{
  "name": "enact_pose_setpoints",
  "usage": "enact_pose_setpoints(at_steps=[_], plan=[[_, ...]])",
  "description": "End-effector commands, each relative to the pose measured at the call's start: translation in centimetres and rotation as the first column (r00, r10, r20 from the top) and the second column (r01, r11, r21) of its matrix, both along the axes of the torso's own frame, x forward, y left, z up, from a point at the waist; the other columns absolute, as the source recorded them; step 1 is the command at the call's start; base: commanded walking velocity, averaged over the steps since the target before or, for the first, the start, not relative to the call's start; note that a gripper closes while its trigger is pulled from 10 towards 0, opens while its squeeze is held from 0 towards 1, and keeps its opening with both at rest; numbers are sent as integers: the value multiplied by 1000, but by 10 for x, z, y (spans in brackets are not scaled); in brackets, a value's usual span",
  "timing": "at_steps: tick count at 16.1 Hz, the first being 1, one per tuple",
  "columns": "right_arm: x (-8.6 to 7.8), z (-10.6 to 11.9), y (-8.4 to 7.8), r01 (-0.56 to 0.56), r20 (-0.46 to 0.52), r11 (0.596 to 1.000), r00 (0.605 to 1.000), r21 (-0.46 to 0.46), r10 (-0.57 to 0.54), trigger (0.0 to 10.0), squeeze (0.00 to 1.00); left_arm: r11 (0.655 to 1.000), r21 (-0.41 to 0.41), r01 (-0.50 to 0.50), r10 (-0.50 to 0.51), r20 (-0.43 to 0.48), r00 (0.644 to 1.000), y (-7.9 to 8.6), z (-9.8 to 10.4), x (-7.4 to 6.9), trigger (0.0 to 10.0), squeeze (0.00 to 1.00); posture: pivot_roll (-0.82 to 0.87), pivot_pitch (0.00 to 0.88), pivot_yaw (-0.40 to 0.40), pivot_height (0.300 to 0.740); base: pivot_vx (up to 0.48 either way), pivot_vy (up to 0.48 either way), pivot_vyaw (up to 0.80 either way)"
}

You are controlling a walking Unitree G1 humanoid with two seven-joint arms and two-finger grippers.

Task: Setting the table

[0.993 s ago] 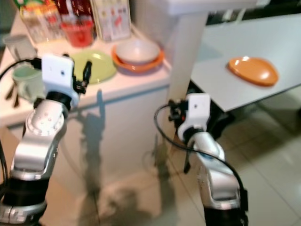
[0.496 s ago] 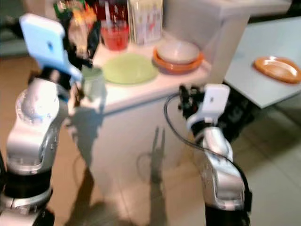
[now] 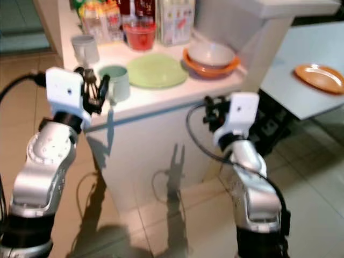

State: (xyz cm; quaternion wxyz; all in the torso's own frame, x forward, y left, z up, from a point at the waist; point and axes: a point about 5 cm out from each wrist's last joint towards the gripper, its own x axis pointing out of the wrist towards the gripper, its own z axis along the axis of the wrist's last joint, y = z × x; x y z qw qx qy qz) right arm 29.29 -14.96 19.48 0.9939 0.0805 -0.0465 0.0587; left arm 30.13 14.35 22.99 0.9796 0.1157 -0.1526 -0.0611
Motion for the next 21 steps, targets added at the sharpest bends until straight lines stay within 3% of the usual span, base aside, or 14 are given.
enact_pose_setpoints(at_steps=[1,5,9,13,16,21], plan=[[5,8,4,-12,1,999,1000,48,12,10000,0,1000,-4,-15,15,47,999,5,10,1,10000,0,-2,0,-25,740,0,0,0],[8,9,4,-26,-2,998,1000,-52,26,10000,0,1000,-1,7,-7,68,998,3,14,0,10000,0,1,0,-31,740,163,0,0],[8,9,7,-55,-15,998,998,-40,55,10000,0,1000,2,16,-16,73,997,2,15,0,10000,0,-1,0,-29,740,360,0,0],[5,12,16,-122,17,988,992,-90,124,10000,0,999,21,28,-29,78,997,0,15,-1,10000,0,1,0,-31,740,361,0,0],[5,14,12,-96,37,993,994,-65,98,10000,0,999,17,43,-45,94,995,-2,20,-2,10000,0,2,0,-31,740,361,0,0],[7,23,2,-48,69,999,996,-18,49,10000,0,987,3,161,-160,150,976,-20,35,-7,10000,0,-1,0,-30,740,374,0,0]])
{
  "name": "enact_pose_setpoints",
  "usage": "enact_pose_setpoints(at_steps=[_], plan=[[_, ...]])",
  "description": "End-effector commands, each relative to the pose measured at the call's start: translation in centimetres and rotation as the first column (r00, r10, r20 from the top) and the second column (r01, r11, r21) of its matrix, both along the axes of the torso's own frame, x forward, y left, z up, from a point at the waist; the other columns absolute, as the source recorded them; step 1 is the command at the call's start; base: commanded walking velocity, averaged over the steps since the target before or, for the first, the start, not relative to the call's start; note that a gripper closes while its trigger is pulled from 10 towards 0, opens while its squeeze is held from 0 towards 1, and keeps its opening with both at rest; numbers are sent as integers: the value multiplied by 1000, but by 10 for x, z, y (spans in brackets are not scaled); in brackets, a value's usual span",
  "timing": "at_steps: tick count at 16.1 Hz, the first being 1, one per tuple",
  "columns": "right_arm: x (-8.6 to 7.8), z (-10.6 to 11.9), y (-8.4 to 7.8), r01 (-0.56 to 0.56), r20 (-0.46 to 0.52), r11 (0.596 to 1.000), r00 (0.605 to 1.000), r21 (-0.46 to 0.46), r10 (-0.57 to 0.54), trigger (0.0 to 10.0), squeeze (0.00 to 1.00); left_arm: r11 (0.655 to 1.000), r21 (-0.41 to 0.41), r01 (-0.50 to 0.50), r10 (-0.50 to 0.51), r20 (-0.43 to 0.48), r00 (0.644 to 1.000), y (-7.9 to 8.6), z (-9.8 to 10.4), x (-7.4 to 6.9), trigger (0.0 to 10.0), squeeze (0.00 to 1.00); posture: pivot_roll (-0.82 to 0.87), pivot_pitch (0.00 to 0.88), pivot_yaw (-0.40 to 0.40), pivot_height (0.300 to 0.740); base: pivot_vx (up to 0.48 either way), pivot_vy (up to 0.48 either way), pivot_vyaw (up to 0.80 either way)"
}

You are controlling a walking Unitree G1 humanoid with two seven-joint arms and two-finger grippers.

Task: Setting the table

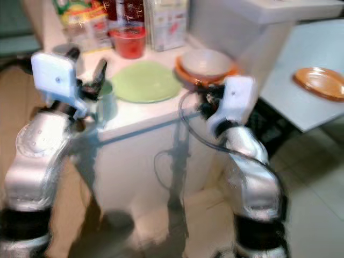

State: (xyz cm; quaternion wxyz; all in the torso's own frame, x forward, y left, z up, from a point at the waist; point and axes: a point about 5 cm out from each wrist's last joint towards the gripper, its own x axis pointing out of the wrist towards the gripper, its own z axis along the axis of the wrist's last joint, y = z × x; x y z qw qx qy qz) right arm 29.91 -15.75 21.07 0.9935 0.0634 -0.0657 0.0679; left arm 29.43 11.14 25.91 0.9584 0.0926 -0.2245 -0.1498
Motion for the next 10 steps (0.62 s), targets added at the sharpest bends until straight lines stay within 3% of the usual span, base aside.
enact_pose_setpoints(at_steps=[1,4,10], plan=[[2,10,6,-24,39,999,999,23,23,10000,0,1000,19,6,-7,37,999,3,8,-3,10000,0,-3,0,-28,740,386,0,-800],[3,16,0,-14,52,1000,999,16,13,10000,0,999,29,22,-23,40,999,-2,9,-4,10000,0,-5,0,-27,740,389,0,-715],[8,23,-4,-49,29,998,998,-50,50,10000,0,999,33,12,-13,49,999,0,12,-3,10000,0,-4,0,-27,740,391,0,0]])
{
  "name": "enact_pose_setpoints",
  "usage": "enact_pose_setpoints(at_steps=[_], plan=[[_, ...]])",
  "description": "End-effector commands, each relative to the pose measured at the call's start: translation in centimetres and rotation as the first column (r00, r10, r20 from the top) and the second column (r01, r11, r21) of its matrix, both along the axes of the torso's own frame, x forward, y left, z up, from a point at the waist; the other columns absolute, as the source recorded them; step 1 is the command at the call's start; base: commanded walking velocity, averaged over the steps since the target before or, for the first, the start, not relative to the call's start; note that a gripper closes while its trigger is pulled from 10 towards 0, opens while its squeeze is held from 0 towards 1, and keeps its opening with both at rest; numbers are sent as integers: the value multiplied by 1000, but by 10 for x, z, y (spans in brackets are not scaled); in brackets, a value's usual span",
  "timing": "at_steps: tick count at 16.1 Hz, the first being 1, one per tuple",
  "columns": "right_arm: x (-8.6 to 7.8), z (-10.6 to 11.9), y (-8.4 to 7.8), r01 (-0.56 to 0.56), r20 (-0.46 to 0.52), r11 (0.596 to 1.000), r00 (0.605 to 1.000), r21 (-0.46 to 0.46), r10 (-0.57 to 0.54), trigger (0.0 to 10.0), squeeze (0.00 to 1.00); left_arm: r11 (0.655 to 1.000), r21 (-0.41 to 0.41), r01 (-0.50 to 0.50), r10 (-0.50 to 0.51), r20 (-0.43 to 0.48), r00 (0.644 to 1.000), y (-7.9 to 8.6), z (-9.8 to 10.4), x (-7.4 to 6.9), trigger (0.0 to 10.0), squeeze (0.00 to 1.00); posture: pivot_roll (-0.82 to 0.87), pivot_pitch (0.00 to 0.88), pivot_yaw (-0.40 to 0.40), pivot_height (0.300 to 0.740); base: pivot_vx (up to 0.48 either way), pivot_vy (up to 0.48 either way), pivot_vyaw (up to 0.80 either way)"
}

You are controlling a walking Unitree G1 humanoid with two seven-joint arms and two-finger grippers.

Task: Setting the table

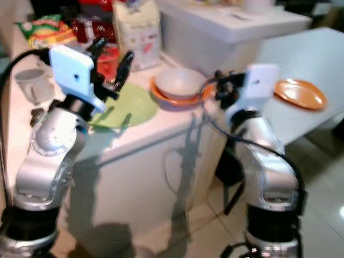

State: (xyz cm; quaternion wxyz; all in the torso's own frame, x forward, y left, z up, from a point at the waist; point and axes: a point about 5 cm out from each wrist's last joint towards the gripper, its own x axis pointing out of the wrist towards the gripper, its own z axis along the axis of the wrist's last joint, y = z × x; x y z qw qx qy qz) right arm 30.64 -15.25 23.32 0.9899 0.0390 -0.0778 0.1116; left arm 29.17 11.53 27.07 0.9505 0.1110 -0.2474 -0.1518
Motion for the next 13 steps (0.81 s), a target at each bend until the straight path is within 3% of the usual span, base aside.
enact_pose_setpoints(at_steps=[1,4,5,6,10,12,13], plan=[[2,-3,-9,18,-46,999,999,-31,-20,10000,0,1000,7,5,-5,-4,1000,-4,0,0,10000,0,-4,0,-27,740,390,0,0],[4,-11,-8,-58,-132,996,990,-67,49,10000,0,1000,22,-20,21,-40,999,-1,-5,3,10000,0,-6,0,-24,740,232,0,0],[6,-10,-7,-69,-139,996,988,-61,60,10000,796,999,23,-22,23,-44,999,-1,-5,3,10000,0,-6,0,-24,740,0,0,0],[8,-9,-6,-79,-143,996,987,-52,71,10000,1000,999,24,-23,24,-44,999,0,-5,4,10000,0,-6,0,-24,740,0,0,0],[34,-6,-4,-124,-194,992,974,-12,120,10000,1000,995,93,40,-38,-30,999,-6,-4,1,10000,0,-5,0,-23,740,0,0,0],[47,-9,-6,-114,-217,993,970,-5,110,10000,1000,985,136,108,-102,-45,994,-14,-6,-2,10000,0,-3,0,-20,740,0,0,0],[61,-6,-7,-99,-231,995,969,-12,93,10000,1000,971,155,183,-173,-71,982,-22,-10,-8,10000,0,0,0,-22,740,0,0,0]])
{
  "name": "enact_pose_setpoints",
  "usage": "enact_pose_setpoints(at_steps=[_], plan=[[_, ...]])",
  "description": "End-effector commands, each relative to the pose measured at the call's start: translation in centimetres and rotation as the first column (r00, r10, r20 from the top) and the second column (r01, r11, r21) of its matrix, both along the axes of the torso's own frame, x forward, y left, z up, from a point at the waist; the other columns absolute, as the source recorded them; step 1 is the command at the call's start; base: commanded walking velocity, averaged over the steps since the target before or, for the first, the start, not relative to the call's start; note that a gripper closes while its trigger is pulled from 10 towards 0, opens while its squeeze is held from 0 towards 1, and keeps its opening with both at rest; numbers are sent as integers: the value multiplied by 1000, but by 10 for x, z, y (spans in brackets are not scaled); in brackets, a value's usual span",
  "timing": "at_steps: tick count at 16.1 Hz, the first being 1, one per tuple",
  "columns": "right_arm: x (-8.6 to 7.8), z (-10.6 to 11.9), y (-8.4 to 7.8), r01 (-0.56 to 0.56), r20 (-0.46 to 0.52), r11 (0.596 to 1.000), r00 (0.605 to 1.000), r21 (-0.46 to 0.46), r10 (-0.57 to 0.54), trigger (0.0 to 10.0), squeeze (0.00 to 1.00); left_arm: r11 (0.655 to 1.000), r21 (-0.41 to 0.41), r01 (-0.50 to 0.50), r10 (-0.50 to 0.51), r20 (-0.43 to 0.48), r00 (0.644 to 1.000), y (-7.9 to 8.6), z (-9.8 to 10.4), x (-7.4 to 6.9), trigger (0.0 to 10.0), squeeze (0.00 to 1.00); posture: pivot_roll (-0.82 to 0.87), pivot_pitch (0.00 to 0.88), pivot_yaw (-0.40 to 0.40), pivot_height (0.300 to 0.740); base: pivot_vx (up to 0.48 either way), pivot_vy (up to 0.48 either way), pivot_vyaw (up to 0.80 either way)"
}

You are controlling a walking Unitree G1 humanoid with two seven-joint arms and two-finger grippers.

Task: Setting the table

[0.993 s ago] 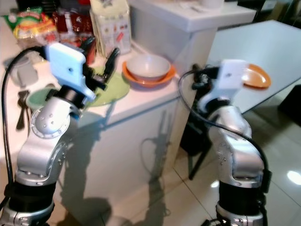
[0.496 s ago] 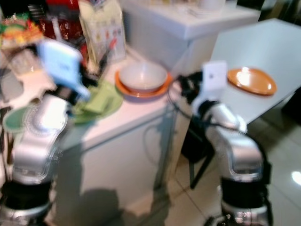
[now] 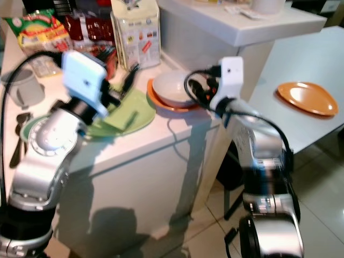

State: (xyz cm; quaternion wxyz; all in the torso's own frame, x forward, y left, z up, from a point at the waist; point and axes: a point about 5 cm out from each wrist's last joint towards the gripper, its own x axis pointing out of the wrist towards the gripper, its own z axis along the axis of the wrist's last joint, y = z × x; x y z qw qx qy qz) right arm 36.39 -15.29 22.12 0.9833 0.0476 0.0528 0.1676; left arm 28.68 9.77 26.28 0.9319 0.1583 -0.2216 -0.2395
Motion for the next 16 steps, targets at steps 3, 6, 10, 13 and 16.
enact_pose_setpoints(at_steps=[3,6,10,13,16], plan=[[26,10,-12,61,-3,998,998,-34,-61,10000,1000,995,26,101,-100,-54,994,-11,-8,-7,10000,0,-1,0,-26,740,0,0,0],[37,9,-19,103,-25,992,994,-75,-105,10000,1000,993,31,114,-112,-61,992,-14,-9,-9,10000,0,4,0,-31,740,0,0,0],[50,8,-25,118,-66,987,990,-108,-125,10000,1000,990,44,134,-131,-75,989,-14,-10,-11,10000,0,8,0,-37,740,0,0,0],[52,3,-21,85,-124,992,988,-96,-97,10000,1000,988,53,143,-139,-79,987,-15,-11,-12,10000,0,14,0,-44,740,0,0,0],[54,1,-20,96,-165,993,981,-66,-106,10000,1000,987,61,151,-146,-83,986,-15,-11,-13,10000,0,14,0,-44,740,0,0,0]])
